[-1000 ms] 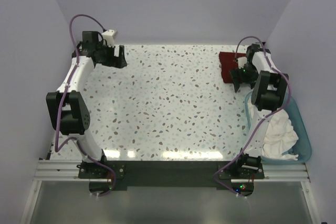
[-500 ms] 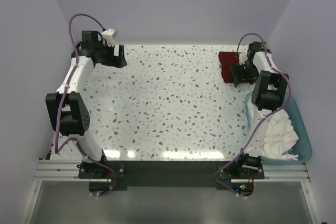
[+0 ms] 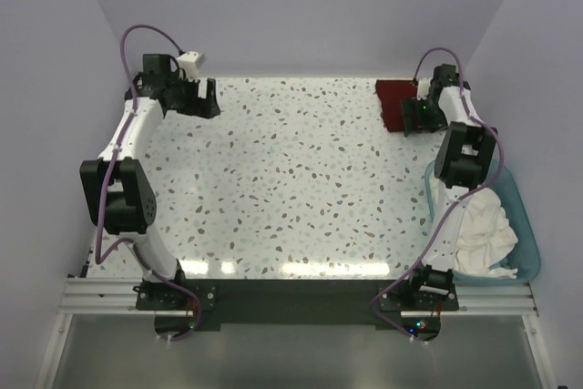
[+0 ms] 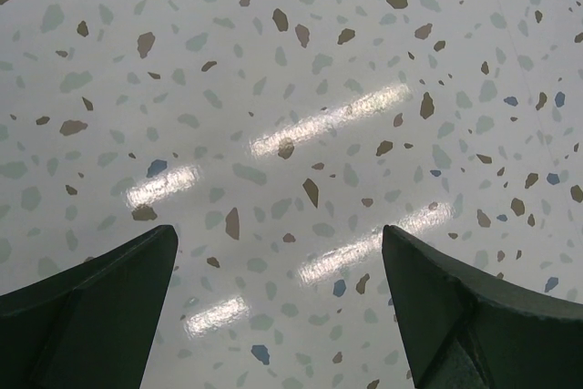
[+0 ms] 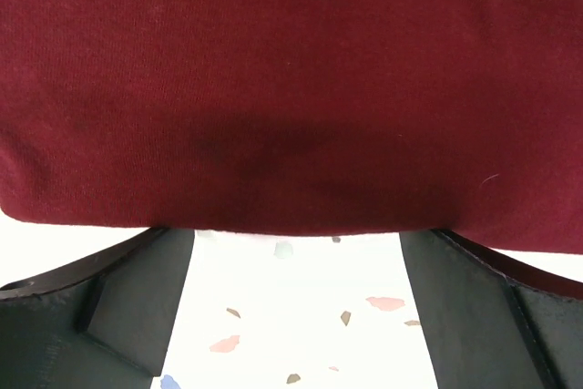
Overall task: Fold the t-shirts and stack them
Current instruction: Neatly place the folded tshirt to the corner, then reset both grippers
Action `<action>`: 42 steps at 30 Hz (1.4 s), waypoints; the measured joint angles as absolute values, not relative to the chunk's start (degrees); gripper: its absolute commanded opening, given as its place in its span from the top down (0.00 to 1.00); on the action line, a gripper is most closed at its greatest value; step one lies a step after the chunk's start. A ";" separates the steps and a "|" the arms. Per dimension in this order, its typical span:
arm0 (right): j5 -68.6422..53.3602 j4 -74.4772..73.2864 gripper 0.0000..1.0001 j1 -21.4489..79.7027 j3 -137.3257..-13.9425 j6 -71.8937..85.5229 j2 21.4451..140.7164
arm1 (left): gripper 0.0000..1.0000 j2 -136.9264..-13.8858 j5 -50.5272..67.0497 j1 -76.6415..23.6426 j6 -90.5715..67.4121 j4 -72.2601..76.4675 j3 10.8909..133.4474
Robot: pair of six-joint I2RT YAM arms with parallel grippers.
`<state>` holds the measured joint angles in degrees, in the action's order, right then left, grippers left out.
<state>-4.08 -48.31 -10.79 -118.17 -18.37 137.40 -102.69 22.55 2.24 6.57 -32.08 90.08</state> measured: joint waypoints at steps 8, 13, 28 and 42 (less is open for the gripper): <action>-4.14 -47.00 0.01 -10.72 -120.25 -16.73 138.67 | 0.00 -103.72 22.55 2.24 6.57 -32.27 90.11; -4.27 -46.06 0.01 -10.63 -119.39 -16.99 137.95 | 0.00 -104.29 23.38 2.24 6.66 -32.67 91.66; -9.30 -48.49 0.01 -10.52 -99.81 -22.00 113.69 | 0.00 -108.12 28.60 2.24 6.44 -34.02 101.47; -14.26 -47.92 0.01 -10.50 -73.84 -21.39 81.47 | 0.00 -93.17 24.21 2.09 9.69 -33.61 79.29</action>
<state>-14.26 -47.92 -10.50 -73.84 -21.39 81.47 -93.17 24.21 2.09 9.69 -33.61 79.29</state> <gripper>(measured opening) 0.986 0.997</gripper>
